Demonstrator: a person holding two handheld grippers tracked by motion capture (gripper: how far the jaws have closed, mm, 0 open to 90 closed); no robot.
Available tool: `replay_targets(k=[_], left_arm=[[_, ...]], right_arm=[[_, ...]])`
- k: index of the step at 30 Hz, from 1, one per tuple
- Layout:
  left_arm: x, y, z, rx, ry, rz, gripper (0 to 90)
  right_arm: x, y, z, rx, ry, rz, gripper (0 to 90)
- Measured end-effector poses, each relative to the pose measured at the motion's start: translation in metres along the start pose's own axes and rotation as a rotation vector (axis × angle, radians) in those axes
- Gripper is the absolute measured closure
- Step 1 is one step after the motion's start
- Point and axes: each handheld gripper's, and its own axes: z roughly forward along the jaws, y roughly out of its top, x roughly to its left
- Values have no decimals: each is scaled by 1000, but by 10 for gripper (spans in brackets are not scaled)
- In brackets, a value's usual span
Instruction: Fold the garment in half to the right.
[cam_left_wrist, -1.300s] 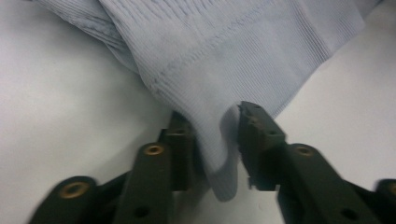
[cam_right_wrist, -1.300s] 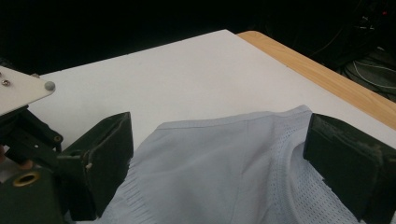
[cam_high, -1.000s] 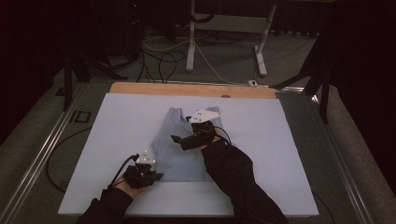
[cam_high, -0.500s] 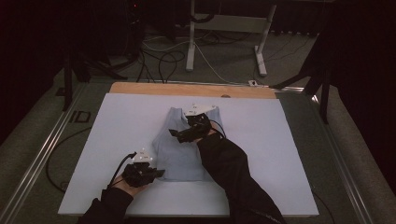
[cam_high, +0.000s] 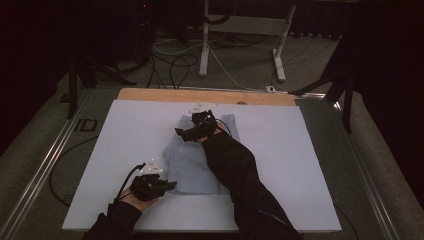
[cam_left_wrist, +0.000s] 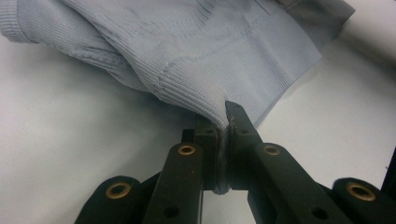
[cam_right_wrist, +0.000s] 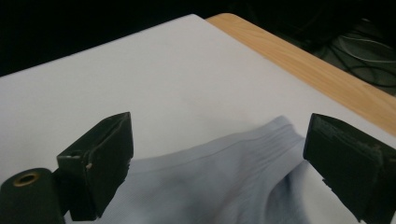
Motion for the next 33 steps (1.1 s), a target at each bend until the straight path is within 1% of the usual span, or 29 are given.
replay_targets(k=[1,2,4,5,7,8,9,10,11,13,14,17,19,21,22,23,25,26,27,28,31,33], left_arm=[[0,0,0,-1,-2,-2,864],[-1,0,0,-2,-3,-2,864],[-1,0,0,-8,-5,0,864],[0,1,0,-10,-5,0,864],[0,1,-1,-18,-8,-2,864],[-1,1,-1,-20,-11,2,864],[-1,1,-1,-20,-12,5,864],[0,2,-2,-24,-12,6,864],[0,2,-2,-28,-14,3,864],[0,2,-3,-32,-16,7,865],[-1,2,-2,-32,-17,7,864],[0,3,-3,-36,-19,3,864],[0,3,-3,-38,-21,2,864],[-1,3,-3,-41,-20,5,864],[-1,3,-3,-41,-22,5,864],[-1,3,-2,-40,-20,9,864],[-1,3,-2,-37,-24,9,864],[-1,3,-1,-36,-24,8,865],[-1,3,-1,-36,-24,8,865],[-2,2,-1,-34,-25,9,864],[-2,2,0,-34,-27,12,864],[-2,2,0,-34,-28,9,864]], right_arm=[[-1,1,3,-1,6,7,84],[-3,2,7,11,-10,10,84],[-4,5,15,28,-12,5,84],[-5,7,19,42,-26,-4,84],[-8,9,26,55,-25,4,90],[-9,11,29,63,-40,11,125],[-12,12,32,82,-55,15,151],[-14,13,35,88,-65,23,166],[-17,14,38,88,-60,38,195],[-20,15,45,96,-78,74,232],[-22,15,49,109,-87,87,242],[-25,15,61,160,-121,100,298],[-26,13,68,180,-141,121,333],[-28,11,74,190,-166,107,377],[-28,10,76,205,-181,106,380],[-29,8,79,220,-187,103,382],[-31,7,83,241,-185,103,391],[-32,8,84,255,-198,99,392],[-32,8,84,255,-198,99,392],[-33,7,87,264,-199,116,397],[-32,6,92,291,-197,95,420],[-31,3,96,316,-205,85,431]])
